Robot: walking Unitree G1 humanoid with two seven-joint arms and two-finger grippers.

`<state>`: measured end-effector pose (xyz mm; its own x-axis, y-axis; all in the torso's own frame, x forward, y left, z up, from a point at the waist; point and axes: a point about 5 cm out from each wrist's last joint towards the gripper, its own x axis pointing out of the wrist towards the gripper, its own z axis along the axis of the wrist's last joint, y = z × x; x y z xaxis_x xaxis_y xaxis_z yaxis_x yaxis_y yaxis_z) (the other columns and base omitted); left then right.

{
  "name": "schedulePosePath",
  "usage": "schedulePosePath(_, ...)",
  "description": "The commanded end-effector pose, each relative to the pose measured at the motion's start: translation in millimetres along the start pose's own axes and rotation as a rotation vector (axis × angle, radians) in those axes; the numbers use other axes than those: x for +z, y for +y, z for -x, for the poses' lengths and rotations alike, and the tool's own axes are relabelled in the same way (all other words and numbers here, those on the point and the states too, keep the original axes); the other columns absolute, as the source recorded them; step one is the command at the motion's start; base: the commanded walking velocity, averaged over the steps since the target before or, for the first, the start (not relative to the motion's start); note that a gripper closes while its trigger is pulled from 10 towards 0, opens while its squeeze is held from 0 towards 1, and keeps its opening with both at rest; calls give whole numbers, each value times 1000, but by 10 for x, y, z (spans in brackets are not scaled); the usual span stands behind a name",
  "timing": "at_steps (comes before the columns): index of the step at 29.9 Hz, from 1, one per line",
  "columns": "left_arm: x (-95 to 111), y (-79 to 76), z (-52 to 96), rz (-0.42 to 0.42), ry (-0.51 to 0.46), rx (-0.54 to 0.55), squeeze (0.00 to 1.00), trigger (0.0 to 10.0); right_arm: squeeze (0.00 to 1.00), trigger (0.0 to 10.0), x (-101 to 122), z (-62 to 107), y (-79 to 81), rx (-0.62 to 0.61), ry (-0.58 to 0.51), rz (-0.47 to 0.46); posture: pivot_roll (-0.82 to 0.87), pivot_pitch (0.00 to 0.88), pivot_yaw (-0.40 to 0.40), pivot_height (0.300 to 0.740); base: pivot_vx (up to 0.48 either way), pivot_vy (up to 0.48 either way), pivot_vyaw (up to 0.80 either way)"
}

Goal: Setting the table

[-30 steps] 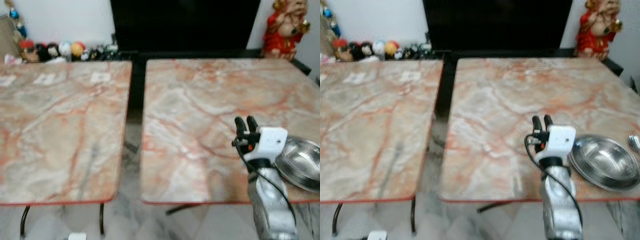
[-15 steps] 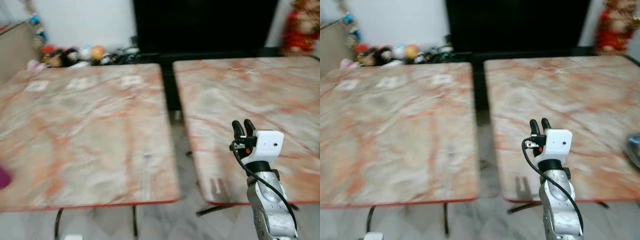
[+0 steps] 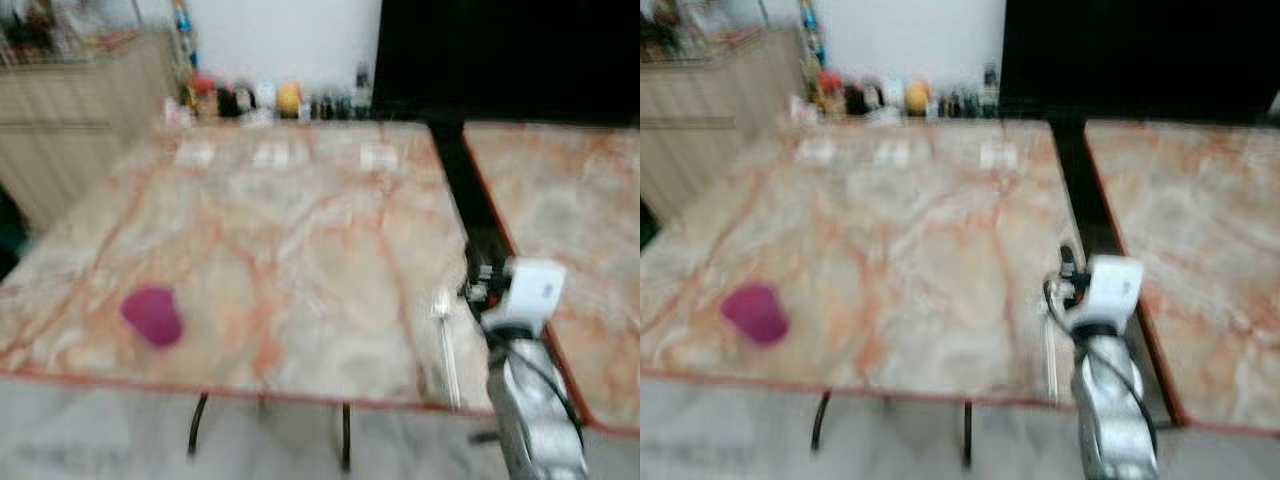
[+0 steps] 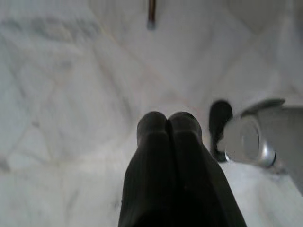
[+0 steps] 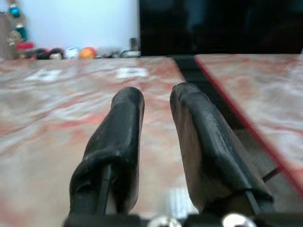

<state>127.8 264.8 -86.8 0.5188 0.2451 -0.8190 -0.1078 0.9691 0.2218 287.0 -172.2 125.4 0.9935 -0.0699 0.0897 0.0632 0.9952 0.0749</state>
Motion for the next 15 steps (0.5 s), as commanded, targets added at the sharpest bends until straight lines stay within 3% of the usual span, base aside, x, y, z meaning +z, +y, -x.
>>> schedulePosePath(1, 13, -89, -8, -4, -1, -14, 0, 10000, 0, 10000, -26, 24, -92, -38, 23, -7, -24, 16, -11, 740, 0, 0, 0)
schedulePosePath(8, 64, -129, -22, -6, -13, -19, 0, 10000, 0, 10000, -111, 55, -227, -129, 90, -47, -25, 28, -9, 740, 0, 0, 0)
schedulePosePath(11, 72, -131, -23, -6, -15, -19, 0, 10000, 0, 10000, -158, 55, -277, -160, 136, -21, -25, 29, -9, 740, 0, 0, 0)
schedulePosePath(12, 76, -131, -24, -6, -16, -19, 0, 10000, 78, 10000, -206, 50, -297, -163, 174, -39, -25, 29, -9, 740, 0, 0, 0)
schedulePosePath(13, 81, -129, -25, -6, -18, -19, 0, 10000, 1000, 10000, -251, 43, -309, -155, 210, -37, -24, 30, -8, 740, 0, 0, 0)
schedulePosePath(15, 86, -126, -26, -6, -19, -19, 0, 10000, 1000, 10000, -281, 32, -323, -146, 239, -20, -26, 30, -6, 740, 0, 0, 0)
